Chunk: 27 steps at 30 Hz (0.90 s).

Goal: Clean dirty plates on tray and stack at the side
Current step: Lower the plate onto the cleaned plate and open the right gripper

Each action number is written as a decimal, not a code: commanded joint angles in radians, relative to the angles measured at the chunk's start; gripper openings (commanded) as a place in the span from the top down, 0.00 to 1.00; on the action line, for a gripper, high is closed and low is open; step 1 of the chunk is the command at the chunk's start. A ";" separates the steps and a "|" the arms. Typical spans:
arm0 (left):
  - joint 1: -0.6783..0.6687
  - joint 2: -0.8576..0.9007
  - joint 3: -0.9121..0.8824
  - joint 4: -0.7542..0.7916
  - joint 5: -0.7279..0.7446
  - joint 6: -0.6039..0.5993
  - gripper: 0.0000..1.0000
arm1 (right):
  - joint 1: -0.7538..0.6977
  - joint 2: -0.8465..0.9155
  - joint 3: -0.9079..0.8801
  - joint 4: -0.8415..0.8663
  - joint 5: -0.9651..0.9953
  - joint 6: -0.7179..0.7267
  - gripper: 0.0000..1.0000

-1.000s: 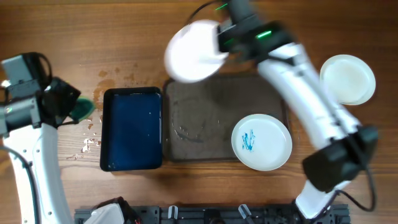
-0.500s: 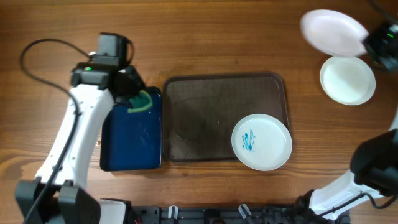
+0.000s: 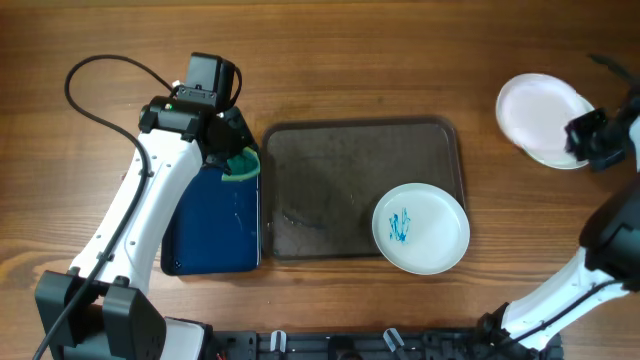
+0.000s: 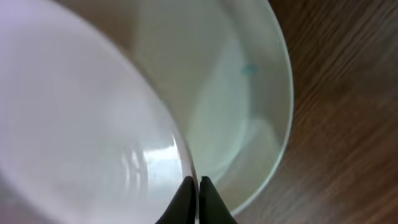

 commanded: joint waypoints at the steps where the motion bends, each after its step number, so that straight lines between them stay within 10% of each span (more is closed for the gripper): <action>1: -0.003 -0.007 0.020 -0.009 -0.015 0.015 0.96 | -0.019 0.033 0.002 0.026 0.014 0.046 0.96; 10: -0.003 -0.007 0.020 -0.011 -0.078 0.015 0.96 | -0.043 0.033 0.002 -0.023 0.109 0.071 0.82; 13: -0.003 -0.007 0.020 -0.011 -0.079 0.015 0.96 | -0.046 0.032 0.002 -0.037 0.109 0.028 0.48; 16: -0.002 -0.007 0.020 -0.010 -0.105 0.015 0.96 | -0.041 0.030 0.017 -0.051 0.074 -0.027 0.64; 25: -0.002 -0.007 0.020 -0.010 -0.112 0.015 0.96 | 0.028 -0.118 0.171 -0.117 0.083 -0.095 0.55; 27: -0.002 -0.007 0.020 -0.010 -0.112 0.015 0.96 | 0.048 -0.163 0.179 -0.126 0.089 -0.095 0.66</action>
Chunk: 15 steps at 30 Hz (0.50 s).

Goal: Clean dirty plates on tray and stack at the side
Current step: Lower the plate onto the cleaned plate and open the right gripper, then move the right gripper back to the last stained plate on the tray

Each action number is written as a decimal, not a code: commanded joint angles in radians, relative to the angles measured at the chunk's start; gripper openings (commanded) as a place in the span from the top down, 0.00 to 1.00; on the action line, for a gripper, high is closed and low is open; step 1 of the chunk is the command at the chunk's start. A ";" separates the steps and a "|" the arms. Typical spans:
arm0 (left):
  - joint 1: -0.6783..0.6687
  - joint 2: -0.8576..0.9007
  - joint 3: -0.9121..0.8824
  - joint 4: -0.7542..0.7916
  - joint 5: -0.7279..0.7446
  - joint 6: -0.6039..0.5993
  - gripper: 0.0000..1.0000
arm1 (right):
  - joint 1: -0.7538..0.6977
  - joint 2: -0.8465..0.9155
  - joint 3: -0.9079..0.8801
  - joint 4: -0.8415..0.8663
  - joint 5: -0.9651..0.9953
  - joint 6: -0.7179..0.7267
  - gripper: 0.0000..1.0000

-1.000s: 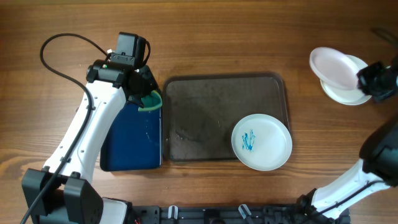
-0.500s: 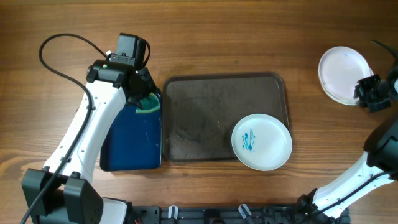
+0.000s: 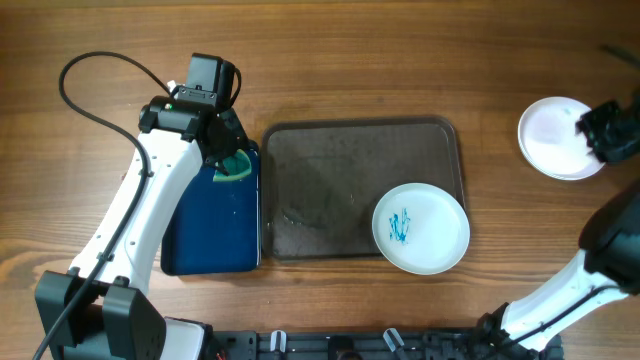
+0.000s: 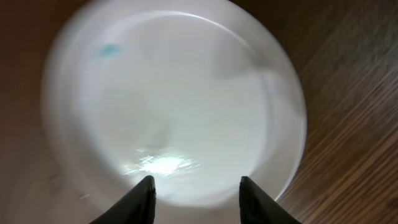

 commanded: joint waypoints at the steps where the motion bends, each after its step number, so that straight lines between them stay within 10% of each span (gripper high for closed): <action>1: -0.002 -0.007 0.020 0.000 -0.024 0.012 0.96 | 0.050 -0.142 0.055 -0.023 0.014 -0.022 0.78; 2: -0.002 -0.007 0.020 0.000 -0.030 0.012 0.96 | 0.066 -0.160 0.055 -0.048 0.002 -0.026 0.92; 15: 0.153 0.013 0.014 -0.008 -0.054 0.013 0.96 | 0.413 -0.171 -0.156 -0.261 -0.141 -0.183 0.79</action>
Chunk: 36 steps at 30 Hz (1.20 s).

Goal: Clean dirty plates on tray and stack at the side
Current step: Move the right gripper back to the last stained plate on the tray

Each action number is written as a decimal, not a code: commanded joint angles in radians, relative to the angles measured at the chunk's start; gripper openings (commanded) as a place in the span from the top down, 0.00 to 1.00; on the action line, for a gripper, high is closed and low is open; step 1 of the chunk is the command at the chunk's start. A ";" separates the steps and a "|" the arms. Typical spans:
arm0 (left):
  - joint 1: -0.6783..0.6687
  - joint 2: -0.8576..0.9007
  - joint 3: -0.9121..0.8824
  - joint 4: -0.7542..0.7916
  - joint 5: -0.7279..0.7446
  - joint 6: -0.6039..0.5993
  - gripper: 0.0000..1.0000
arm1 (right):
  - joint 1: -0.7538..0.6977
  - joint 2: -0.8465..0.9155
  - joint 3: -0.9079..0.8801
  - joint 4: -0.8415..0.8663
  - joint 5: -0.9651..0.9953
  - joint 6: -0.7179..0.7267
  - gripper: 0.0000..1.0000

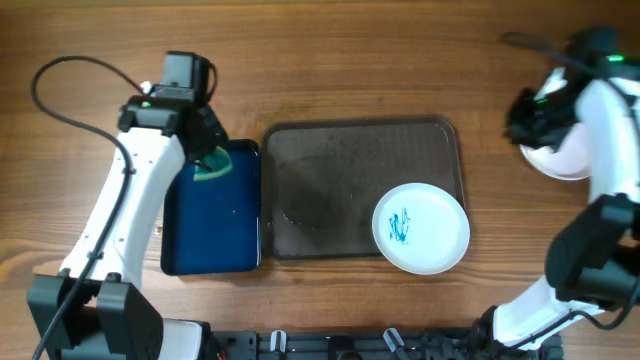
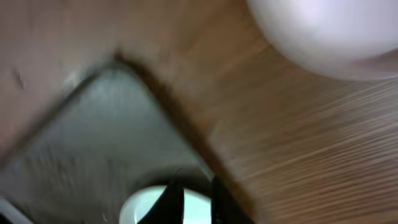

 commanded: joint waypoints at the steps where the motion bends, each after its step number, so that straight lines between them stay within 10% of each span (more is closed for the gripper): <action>1: 0.056 0.017 0.015 -0.007 -0.017 0.012 0.96 | 0.085 0.002 -0.098 -0.010 -0.018 0.002 0.78; 11: 0.079 0.055 0.014 0.045 -0.016 0.064 0.96 | 0.136 -0.298 -0.266 -0.079 0.008 0.123 0.50; 23: 0.084 0.058 0.013 0.065 0.002 0.091 0.96 | 0.306 -0.705 -0.623 -0.132 0.023 0.405 0.58; 36: 0.084 0.058 0.013 0.065 0.036 0.090 0.96 | 0.312 -0.681 -0.913 0.163 0.073 0.506 0.50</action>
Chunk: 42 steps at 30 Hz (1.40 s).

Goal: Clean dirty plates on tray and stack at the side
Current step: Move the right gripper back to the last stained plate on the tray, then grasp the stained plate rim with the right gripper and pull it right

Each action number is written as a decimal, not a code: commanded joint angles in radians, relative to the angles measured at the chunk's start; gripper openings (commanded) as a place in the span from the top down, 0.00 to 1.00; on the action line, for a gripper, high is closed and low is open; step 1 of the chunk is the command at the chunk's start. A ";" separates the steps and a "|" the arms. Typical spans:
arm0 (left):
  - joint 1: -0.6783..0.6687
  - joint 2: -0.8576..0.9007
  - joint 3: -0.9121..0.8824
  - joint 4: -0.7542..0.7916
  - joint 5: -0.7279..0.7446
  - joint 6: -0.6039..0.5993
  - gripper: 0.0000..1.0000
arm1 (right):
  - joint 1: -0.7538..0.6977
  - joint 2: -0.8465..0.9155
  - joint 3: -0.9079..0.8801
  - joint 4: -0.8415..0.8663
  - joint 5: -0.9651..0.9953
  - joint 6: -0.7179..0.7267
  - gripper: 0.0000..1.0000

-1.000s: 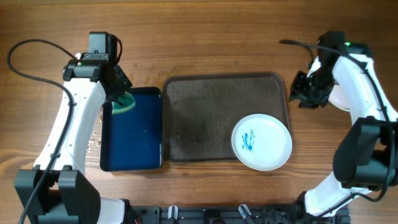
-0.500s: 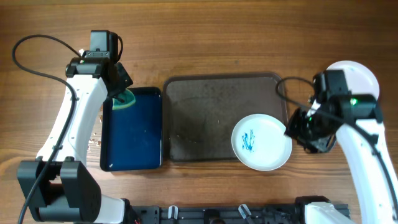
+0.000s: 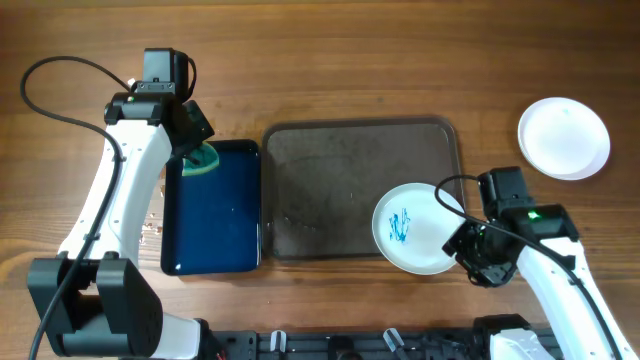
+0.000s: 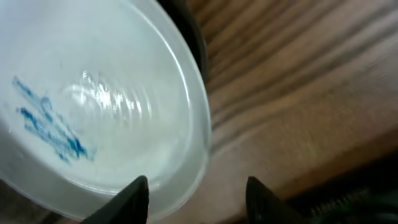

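A white plate (image 3: 415, 228) with a blue scribble lies on the near right corner of the dark tray (image 3: 330, 170). In the right wrist view this plate (image 4: 93, 106) fills the left side. My right gripper (image 3: 470, 255) is open at its near right rim. One finger is over the plate and the other over bare wood, so the gripper (image 4: 198, 202) straddles the rim. A stack of clean white plates (image 3: 563, 138) sits at the far right. My left gripper (image 3: 193, 148) is shut on a green sponge (image 3: 203, 162) over the blue tray (image 3: 215, 225).
The blue tray lies flush against the dark tray's left side. Small crumbs (image 3: 150, 228) are scattered on the wood left of it. A black cable (image 3: 60, 75) loops at the far left. The table's front rail (image 3: 330, 345) runs close behind my right gripper.
My right gripper was by the clean stack at the far right with its jaws close together. Now it is open at the dirty plate's near right rim. The left gripper and sponge have moved slightly left.
First my right gripper was shut on a clean plate's rim above another plate at the far right. Then it was open with that plate lying on the stack. After that it pointed toward the tray, and now it straddles the dirty plate's rim. The left arm kept the sponge, shifting left.
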 commanded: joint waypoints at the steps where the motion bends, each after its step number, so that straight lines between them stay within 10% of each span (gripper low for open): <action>1: 0.006 0.004 0.013 0.003 0.012 0.016 0.96 | 0.003 0.056 -0.032 0.077 0.035 0.014 0.50; 10: 0.006 0.004 0.013 0.003 0.012 0.016 0.96 | 0.003 0.272 -0.032 0.214 0.069 -0.007 0.51; 16: 0.006 0.004 0.013 0.002 0.013 0.016 0.96 | 0.003 0.314 -0.029 0.260 0.058 -0.008 0.92; 32: 0.005 0.009 -0.001 -0.039 0.097 0.042 0.96 | 0.003 0.315 -0.002 0.550 -0.037 -0.284 0.96; 42: 0.005 0.017 -0.306 0.095 0.206 0.037 0.96 | 0.003 0.316 -0.002 0.620 -0.100 -0.331 0.96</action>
